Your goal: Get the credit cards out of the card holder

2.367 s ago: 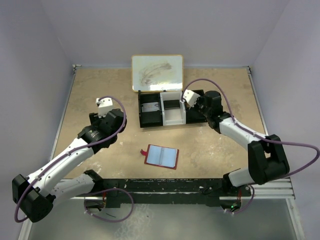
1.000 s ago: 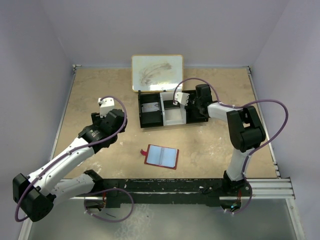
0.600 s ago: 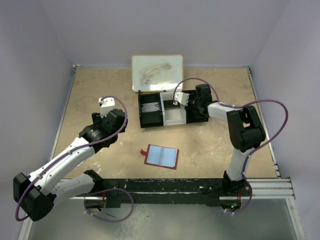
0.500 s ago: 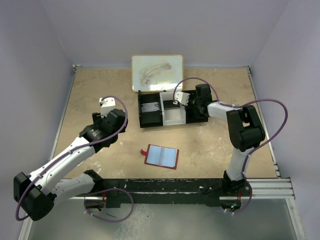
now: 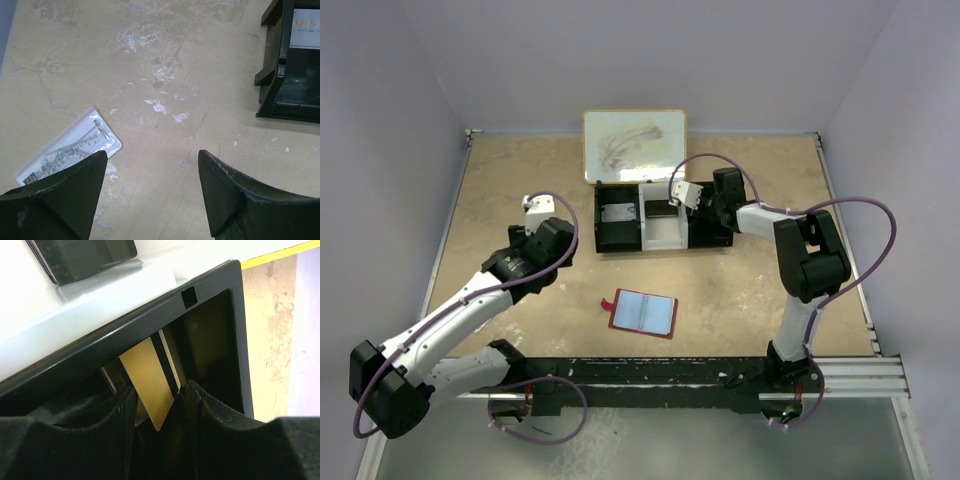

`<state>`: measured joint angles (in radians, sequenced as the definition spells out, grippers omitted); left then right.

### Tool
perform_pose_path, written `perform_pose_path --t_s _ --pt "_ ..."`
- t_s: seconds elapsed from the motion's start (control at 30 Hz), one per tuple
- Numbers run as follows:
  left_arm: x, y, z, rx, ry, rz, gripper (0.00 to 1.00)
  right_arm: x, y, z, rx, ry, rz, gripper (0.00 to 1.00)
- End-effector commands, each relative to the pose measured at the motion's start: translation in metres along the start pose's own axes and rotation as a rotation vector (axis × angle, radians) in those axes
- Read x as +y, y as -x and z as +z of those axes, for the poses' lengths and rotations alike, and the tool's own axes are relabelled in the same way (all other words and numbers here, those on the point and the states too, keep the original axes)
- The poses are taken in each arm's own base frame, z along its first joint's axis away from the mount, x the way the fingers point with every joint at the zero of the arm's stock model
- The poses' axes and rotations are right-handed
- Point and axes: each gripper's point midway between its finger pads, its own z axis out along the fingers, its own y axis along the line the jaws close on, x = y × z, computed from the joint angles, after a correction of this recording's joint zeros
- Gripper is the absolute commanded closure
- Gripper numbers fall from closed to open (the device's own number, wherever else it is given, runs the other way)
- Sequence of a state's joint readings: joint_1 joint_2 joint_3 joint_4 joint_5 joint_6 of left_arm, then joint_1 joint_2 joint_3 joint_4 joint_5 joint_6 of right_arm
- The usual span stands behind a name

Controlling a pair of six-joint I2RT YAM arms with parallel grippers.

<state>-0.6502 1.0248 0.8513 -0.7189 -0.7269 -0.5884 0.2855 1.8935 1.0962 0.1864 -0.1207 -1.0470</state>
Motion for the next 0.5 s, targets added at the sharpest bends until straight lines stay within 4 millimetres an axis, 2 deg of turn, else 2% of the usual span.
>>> perform_pose_path --t_s 0.0,0.13,0.2,0.47 --pt "-0.004 0.005 0.002 -0.016 -0.013 -0.006 0.29 -0.013 0.007 -0.007 -0.014 -0.039 0.021 0.53" --pt "-0.005 0.004 0.003 -0.011 -0.016 -0.002 0.29 -0.015 0.011 -0.012 -0.027 -0.049 0.036 0.51" --pt "-0.005 0.004 0.003 -0.010 -0.017 -0.003 0.29 -0.016 0.013 -0.015 -0.032 -0.048 0.044 0.44" --pt "-0.006 0.003 0.003 -0.009 -0.017 -0.001 0.30 -0.022 0.019 -0.022 -0.058 -0.071 0.065 0.43"
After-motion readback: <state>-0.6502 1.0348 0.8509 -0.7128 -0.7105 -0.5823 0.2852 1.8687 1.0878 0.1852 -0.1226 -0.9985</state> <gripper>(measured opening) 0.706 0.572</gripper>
